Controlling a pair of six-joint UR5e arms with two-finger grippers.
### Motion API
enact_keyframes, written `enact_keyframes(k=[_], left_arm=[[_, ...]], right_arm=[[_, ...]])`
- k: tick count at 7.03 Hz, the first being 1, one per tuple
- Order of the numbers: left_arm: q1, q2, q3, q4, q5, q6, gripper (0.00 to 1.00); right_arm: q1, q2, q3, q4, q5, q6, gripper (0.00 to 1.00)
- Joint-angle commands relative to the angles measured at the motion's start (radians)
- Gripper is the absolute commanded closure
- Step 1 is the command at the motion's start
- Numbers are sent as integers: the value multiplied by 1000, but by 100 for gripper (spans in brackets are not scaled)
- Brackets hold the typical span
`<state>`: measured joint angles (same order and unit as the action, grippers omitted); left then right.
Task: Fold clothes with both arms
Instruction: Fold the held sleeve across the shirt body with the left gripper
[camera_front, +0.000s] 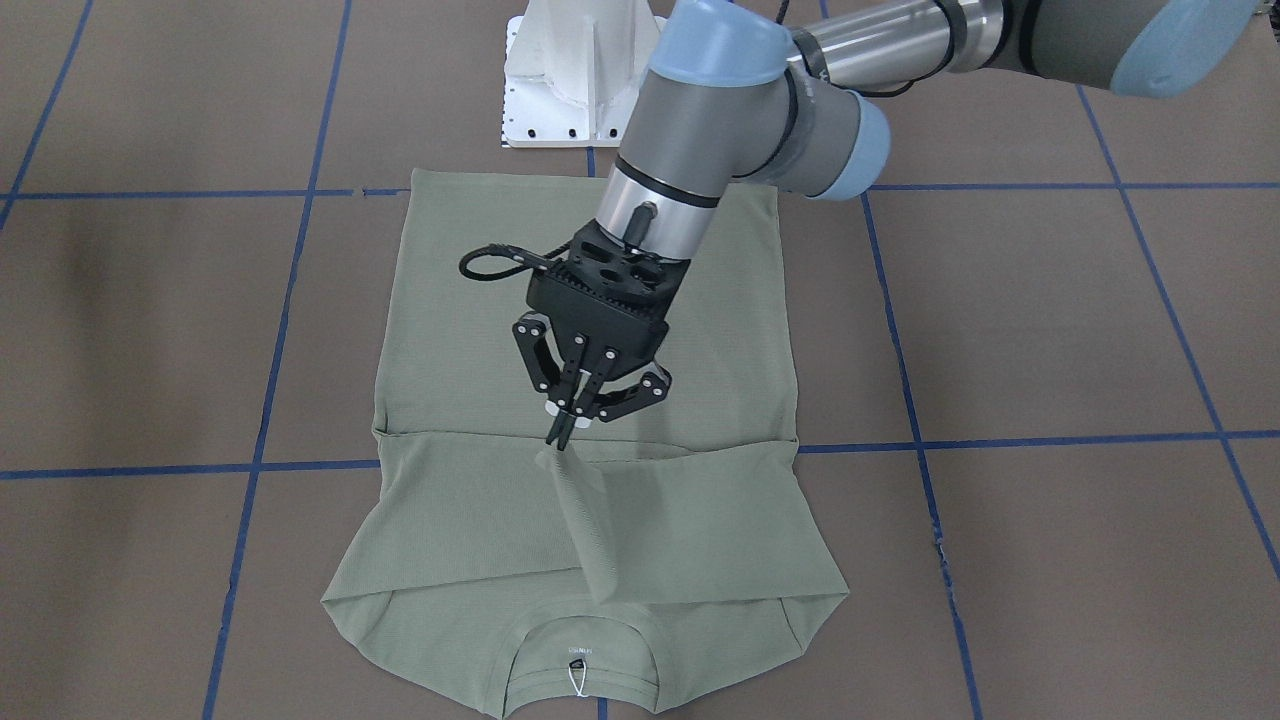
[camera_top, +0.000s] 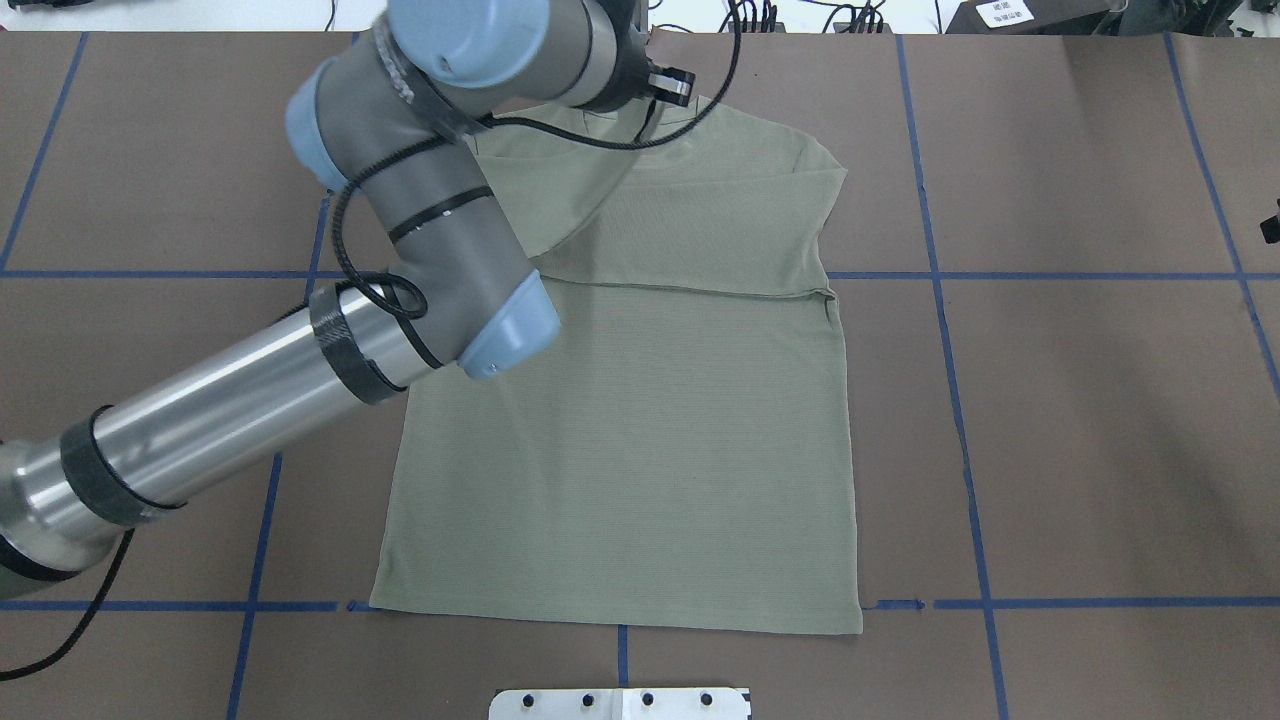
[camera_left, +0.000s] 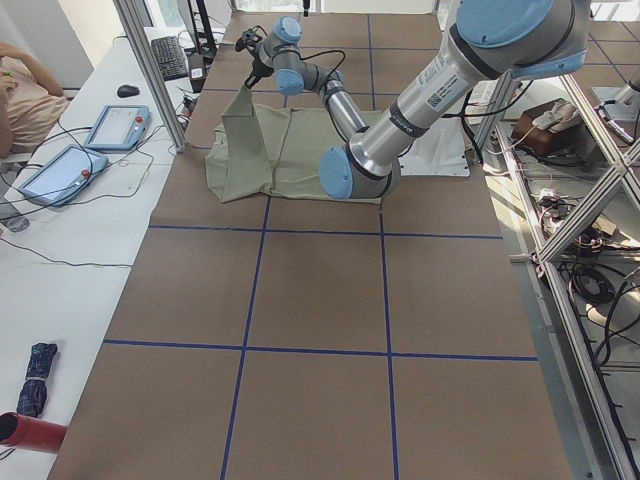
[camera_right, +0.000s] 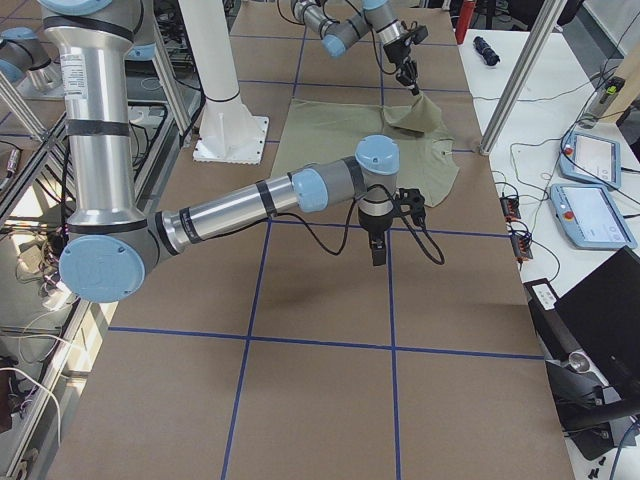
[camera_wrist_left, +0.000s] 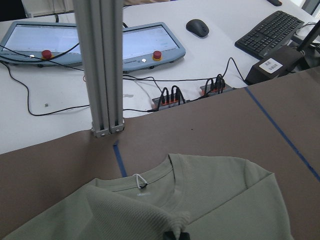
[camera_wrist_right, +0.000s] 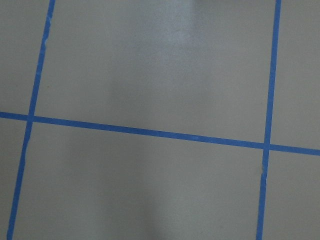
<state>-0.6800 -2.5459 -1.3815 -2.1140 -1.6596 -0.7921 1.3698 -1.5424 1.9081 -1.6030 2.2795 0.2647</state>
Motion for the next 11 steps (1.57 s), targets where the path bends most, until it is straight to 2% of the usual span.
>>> enact_keyframes(k=[1,2,3,4,6,7,8,9,10,11], left_arm=[[135,-2,121,-201,119,40,100],[154,-7,136,-214,121,40,100],[169,-13,136,-215,118,37,76],[178,-14,134,-216,119,22,1],[183,-14,122,-208,110,-56,0],[174,-4,92,-170,34,-49,0],[133,-1,58,-79,-47,-35,0],[91,16,-8,60,-96,-1,0],[47,104,-121,157,-121,76,0],[-10,230,-227,183,-159,208,0]], right_arm=[[0,2,-4,0,-2,1,0],[0,4,-4,2,-2,1,0],[0,8,-4,3,-2,1,0],[0,11,-7,3,-3,1,0],[-2,16,0,6,2,-4,0],[-11,18,-6,74,2,11,0],[-44,31,-27,174,0,14,0],[-82,94,-59,210,-5,27,1],[-159,172,-84,206,-24,157,1],[-299,273,-93,201,-169,333,1]])
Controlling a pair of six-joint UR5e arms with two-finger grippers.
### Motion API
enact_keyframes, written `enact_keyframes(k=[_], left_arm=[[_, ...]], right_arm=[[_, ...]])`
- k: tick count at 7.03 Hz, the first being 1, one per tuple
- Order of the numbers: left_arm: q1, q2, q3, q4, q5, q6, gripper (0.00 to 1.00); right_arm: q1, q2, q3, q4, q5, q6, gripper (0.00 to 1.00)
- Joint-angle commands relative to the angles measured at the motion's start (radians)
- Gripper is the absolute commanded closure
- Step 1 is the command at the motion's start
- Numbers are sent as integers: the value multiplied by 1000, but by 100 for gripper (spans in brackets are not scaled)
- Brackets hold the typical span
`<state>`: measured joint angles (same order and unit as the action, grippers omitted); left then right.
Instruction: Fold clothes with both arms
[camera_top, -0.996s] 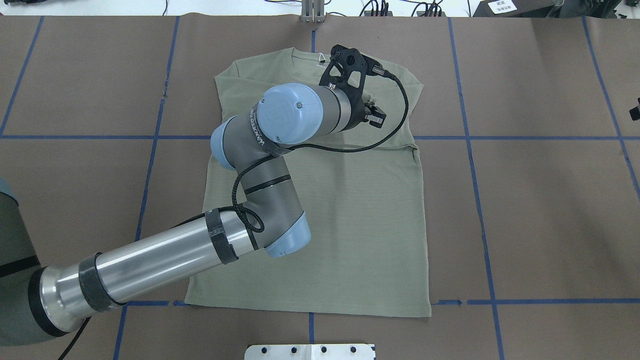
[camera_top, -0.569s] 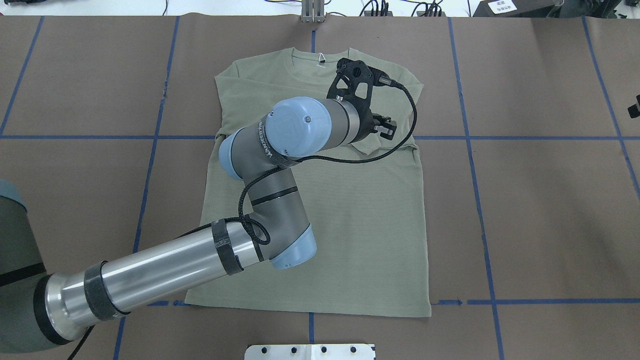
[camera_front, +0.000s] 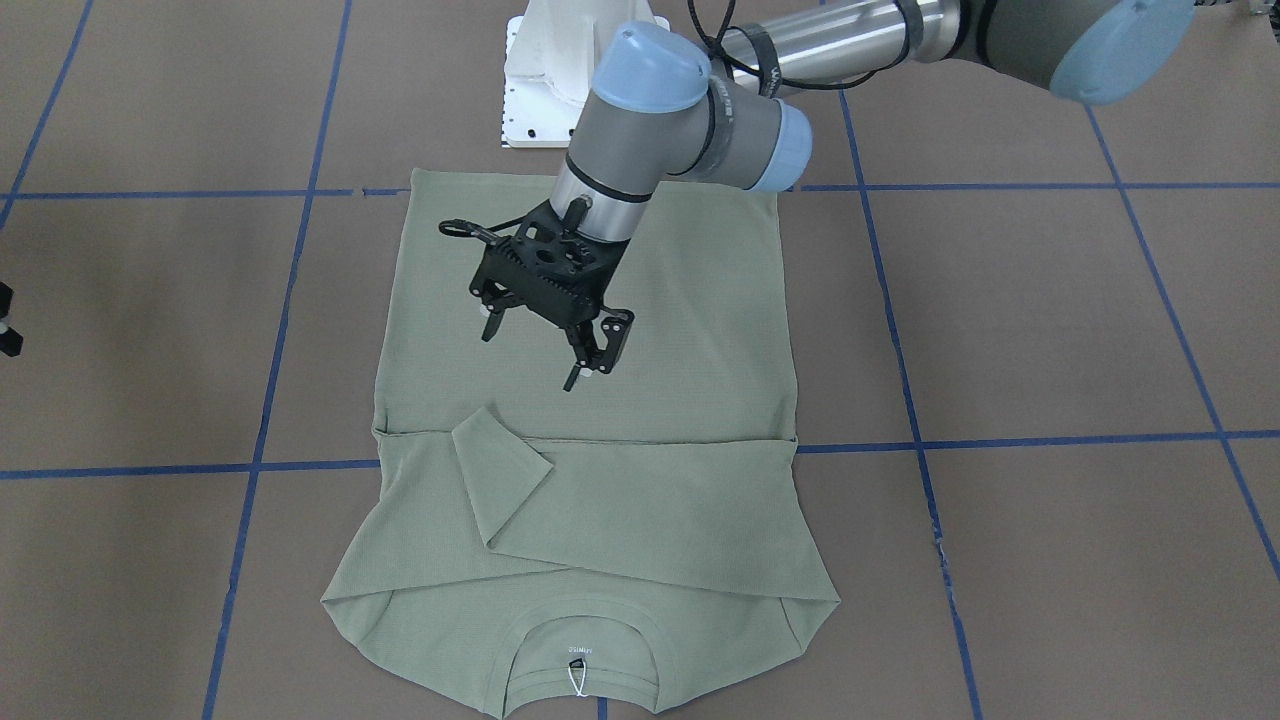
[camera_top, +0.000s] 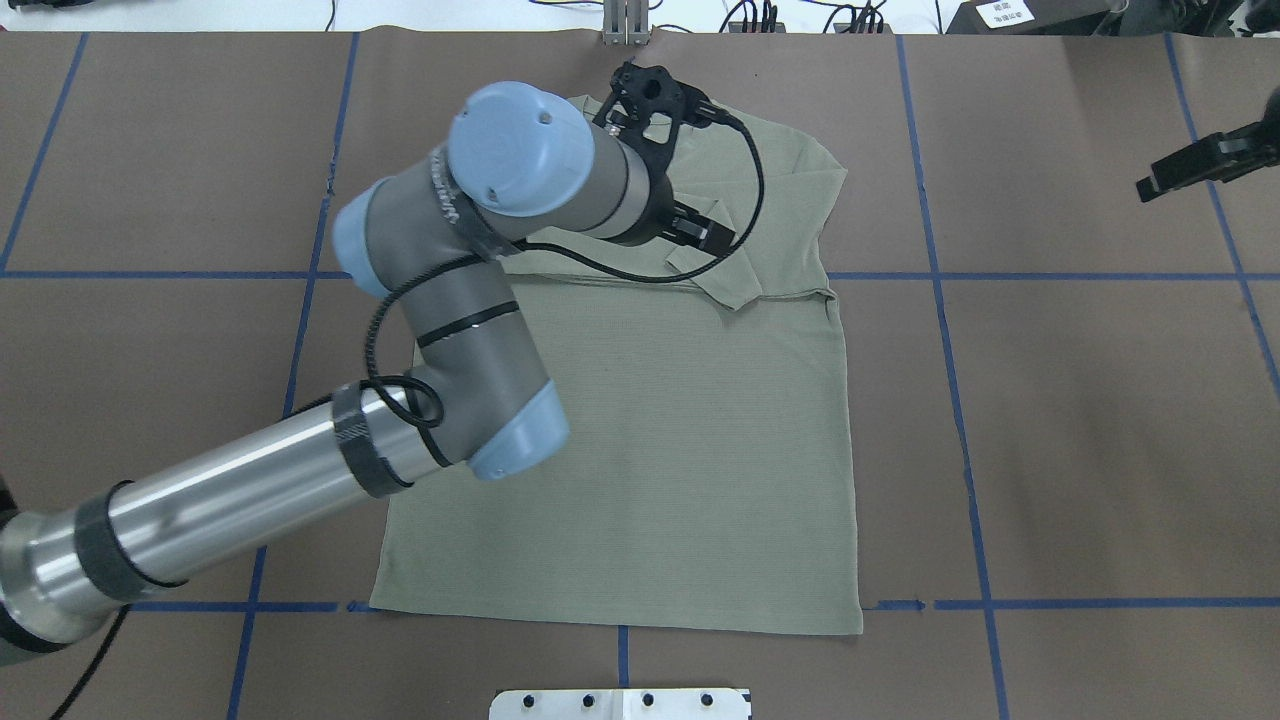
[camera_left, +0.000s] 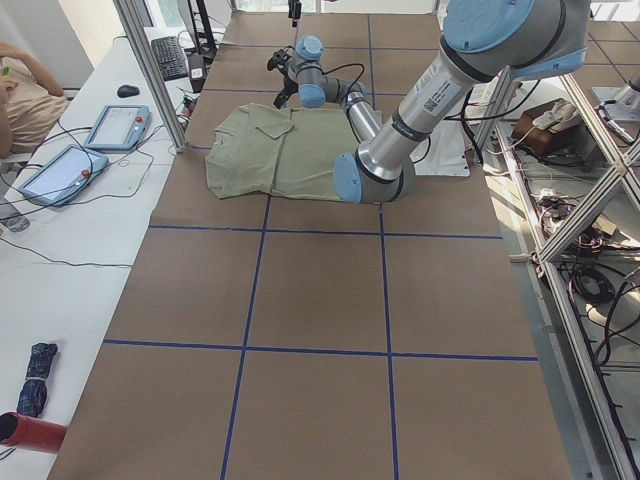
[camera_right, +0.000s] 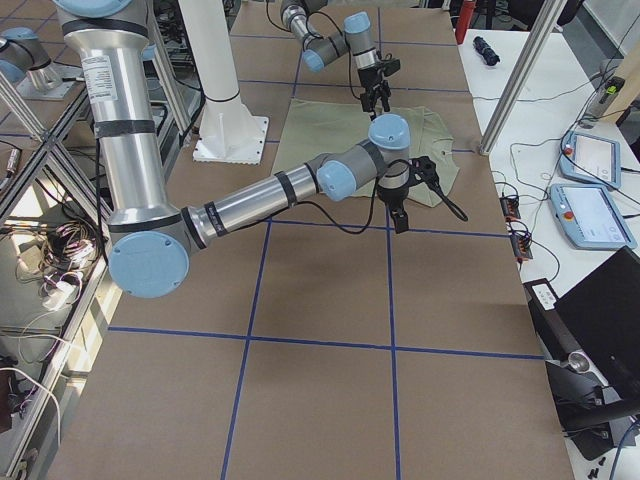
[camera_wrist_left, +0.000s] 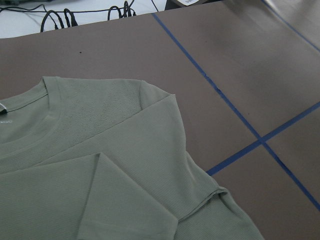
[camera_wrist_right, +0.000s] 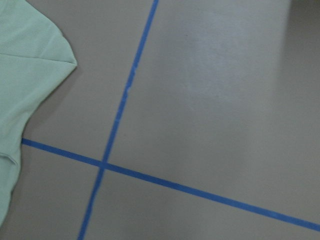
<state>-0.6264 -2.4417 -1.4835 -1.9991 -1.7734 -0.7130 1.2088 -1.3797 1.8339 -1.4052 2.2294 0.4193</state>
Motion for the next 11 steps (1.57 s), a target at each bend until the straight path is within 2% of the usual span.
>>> enact_keyframes(k=[1,3,4,6,7,9,10,11], left_arm=[[-143,213,-183,69,-126,229,0],[-261,312,-199,54,-271,372,0],[-292,341,-199,53,-288,374,0],[-318,421,-196,-70,-317,376,0],[-319,423,-196,-75,-339,371,0],[-319,423,-198,-76,-340,365,0],[-317,423,-196,-78,-340,365,0],[-317,423,-198,-78,-340,365,0]], right_arm=[[-260,217,-78,2,-245,325,1],[-417,455,-247,-62,-423,484,2],[-470,582,-333,-145,-482,537,4],[-543,741,-524,-167,-574,585,10],[-566,801,-613,-166,-598,585,17],[-618,814,-676,-161,-681,570,26],[-621,812,-691,-161,-694,567,34],[-629,812,-703,-159,-701,566,35]])
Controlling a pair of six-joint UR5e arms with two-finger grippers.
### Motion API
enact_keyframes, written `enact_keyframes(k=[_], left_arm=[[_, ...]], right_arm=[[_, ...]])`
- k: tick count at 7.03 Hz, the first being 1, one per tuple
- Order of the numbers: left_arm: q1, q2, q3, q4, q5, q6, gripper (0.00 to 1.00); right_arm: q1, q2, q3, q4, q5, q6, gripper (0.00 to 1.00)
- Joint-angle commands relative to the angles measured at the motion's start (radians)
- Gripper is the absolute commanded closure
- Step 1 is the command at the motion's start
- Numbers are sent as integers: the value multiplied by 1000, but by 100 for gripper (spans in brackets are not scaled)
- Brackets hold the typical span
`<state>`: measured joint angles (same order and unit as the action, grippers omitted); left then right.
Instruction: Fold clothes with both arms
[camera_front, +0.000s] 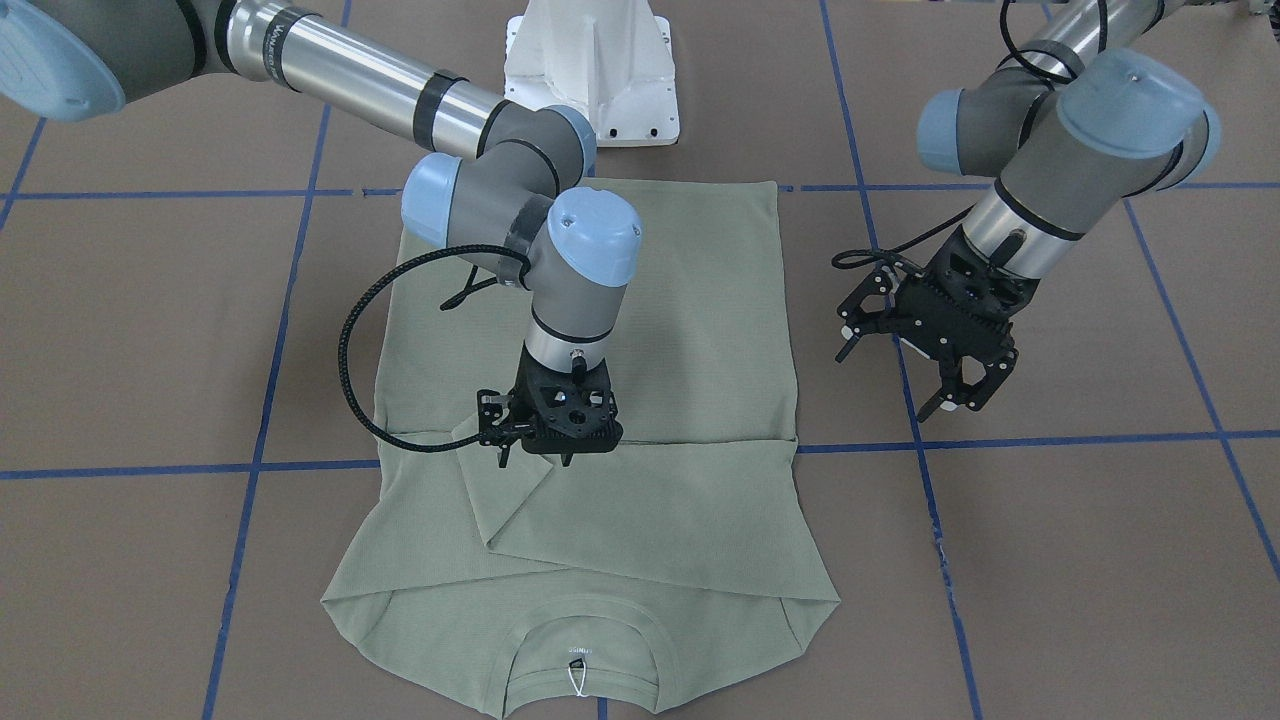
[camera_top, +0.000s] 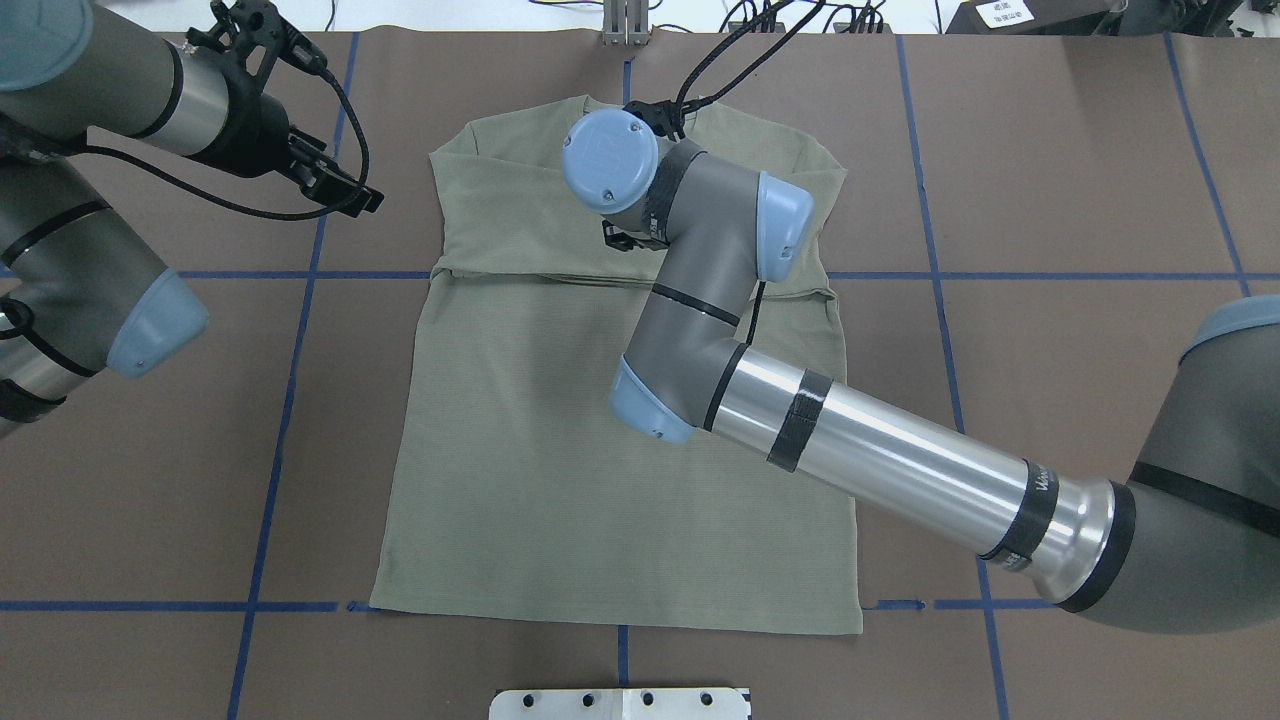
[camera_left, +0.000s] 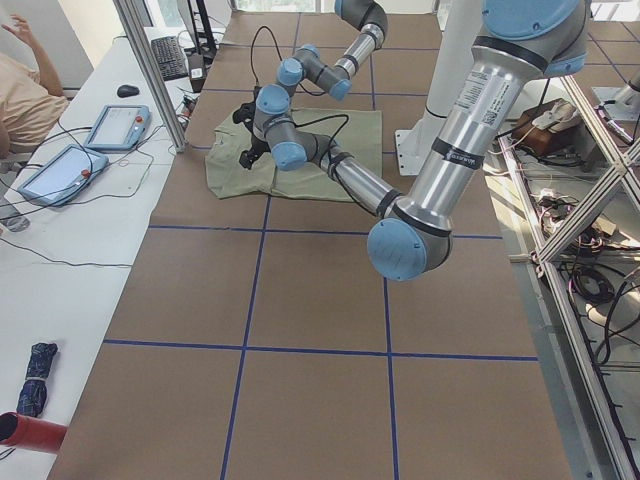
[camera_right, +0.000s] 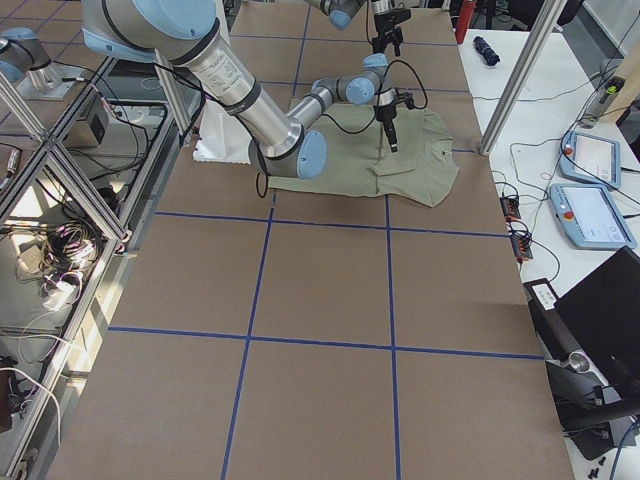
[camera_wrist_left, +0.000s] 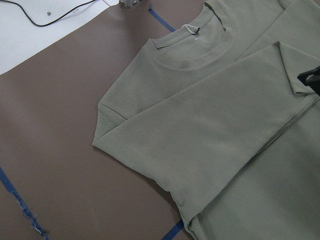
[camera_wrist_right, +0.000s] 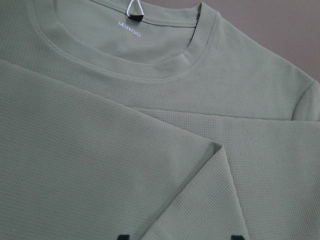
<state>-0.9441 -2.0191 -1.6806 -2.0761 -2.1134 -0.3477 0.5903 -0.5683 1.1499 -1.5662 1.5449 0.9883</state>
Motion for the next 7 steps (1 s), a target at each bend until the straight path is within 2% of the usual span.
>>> enact_keyframes(k=[1,3,7], left_arm=[[2,2,2,-2,0,-1,0],[2,2,2,-2,0,-1,0],[2,2,7,-2,0,1,0]], right_arm=[[-18,-1,-21,3,-28,-5,38],[-20,5,-26,14,-37,-3,45],[-32,1,-65,100,-48,-3,47]])
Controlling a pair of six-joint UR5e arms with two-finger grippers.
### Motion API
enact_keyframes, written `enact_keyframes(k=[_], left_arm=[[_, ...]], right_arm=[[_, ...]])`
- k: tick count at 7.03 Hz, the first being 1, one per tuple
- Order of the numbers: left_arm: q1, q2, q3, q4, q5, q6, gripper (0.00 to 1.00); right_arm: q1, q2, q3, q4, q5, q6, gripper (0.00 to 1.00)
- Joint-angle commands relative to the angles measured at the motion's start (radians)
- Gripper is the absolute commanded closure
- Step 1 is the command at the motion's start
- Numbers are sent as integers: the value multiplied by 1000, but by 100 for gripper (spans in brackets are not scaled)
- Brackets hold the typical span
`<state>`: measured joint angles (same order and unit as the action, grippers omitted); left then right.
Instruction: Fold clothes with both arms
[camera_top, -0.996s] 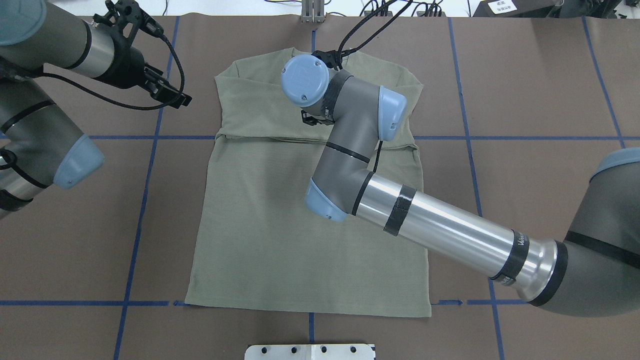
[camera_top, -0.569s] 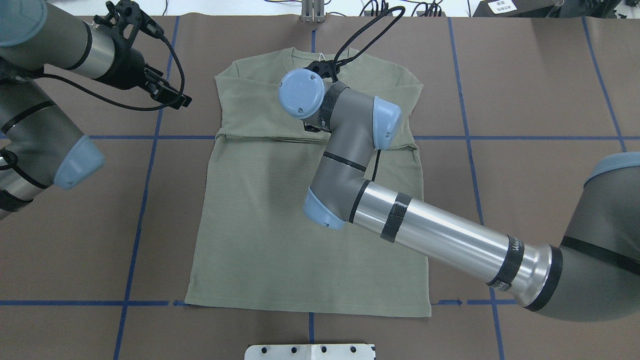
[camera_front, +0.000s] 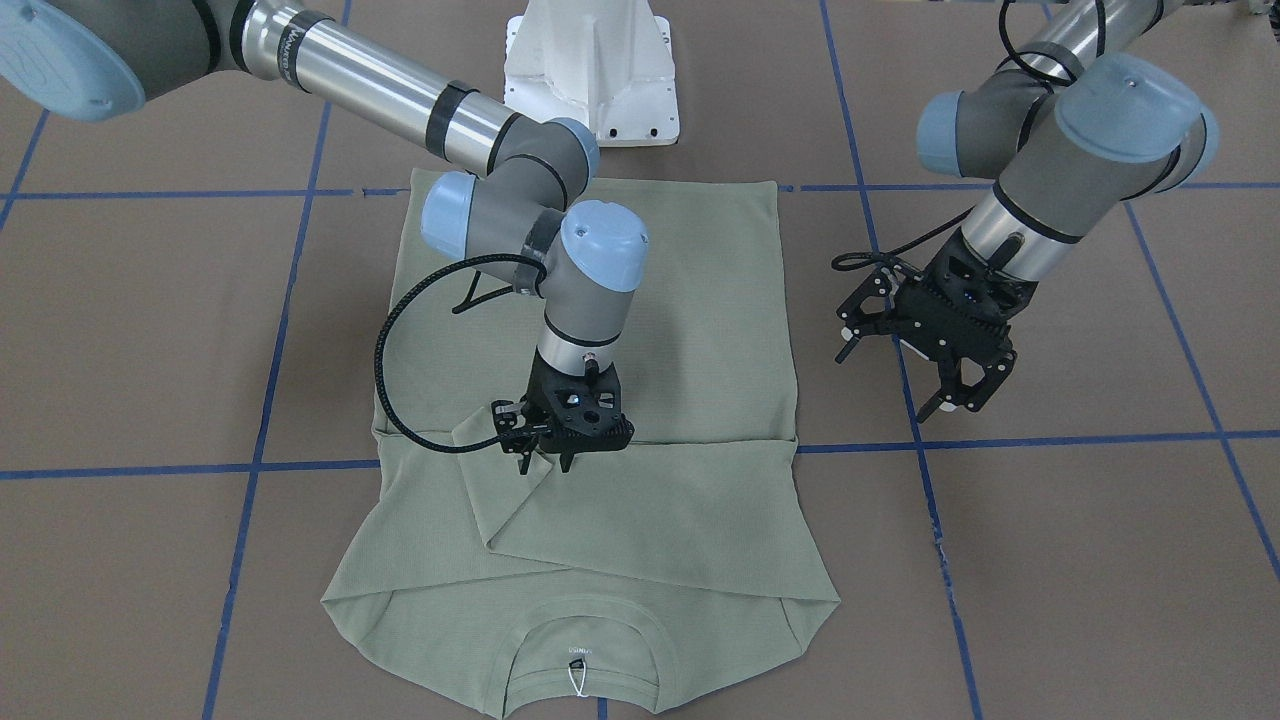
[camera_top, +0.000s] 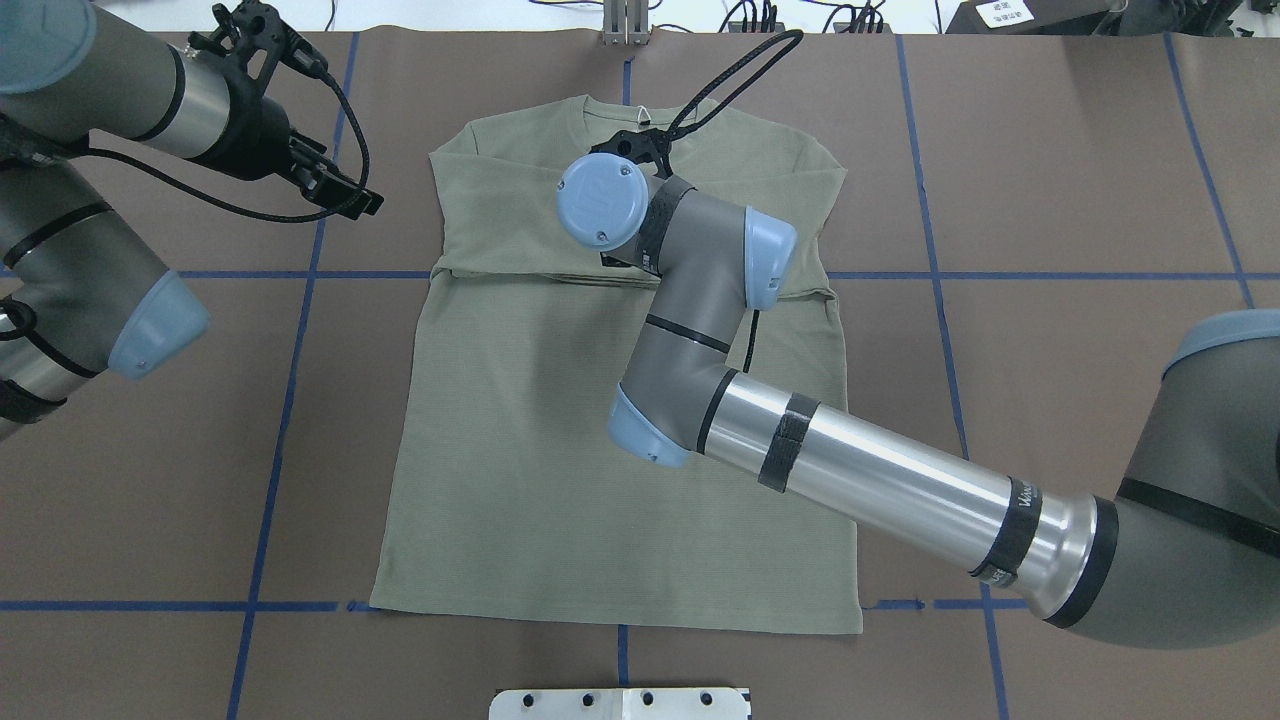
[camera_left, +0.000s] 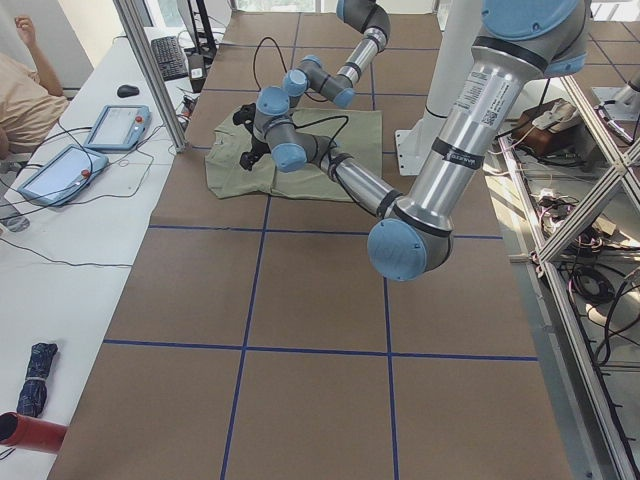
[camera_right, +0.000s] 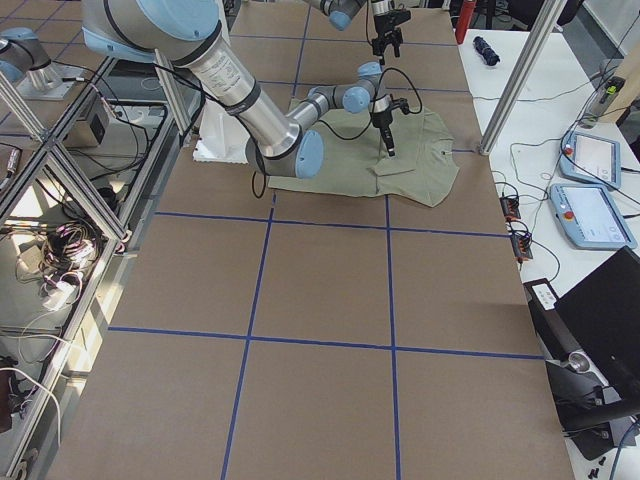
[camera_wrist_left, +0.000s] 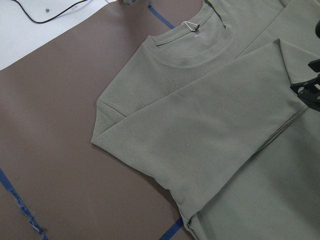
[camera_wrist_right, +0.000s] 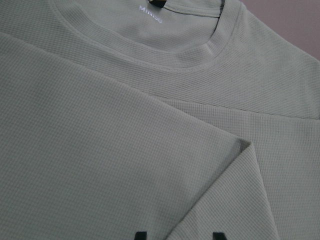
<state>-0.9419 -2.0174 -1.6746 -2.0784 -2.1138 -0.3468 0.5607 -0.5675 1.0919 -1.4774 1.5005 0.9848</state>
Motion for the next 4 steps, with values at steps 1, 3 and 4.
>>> enact_keyframes(k=[1,3,4], left_arm=[[0,0,1,0,0,0,0],[2,2,3,0,0,0,0],[2,2,3,0,0,0,0]], right_arm=[[-2,0,-9,9,-6,-3,50],[-2,-3,-10,8,-8,-32,56],[-8,-5,-15,8,-19,-37,56]])
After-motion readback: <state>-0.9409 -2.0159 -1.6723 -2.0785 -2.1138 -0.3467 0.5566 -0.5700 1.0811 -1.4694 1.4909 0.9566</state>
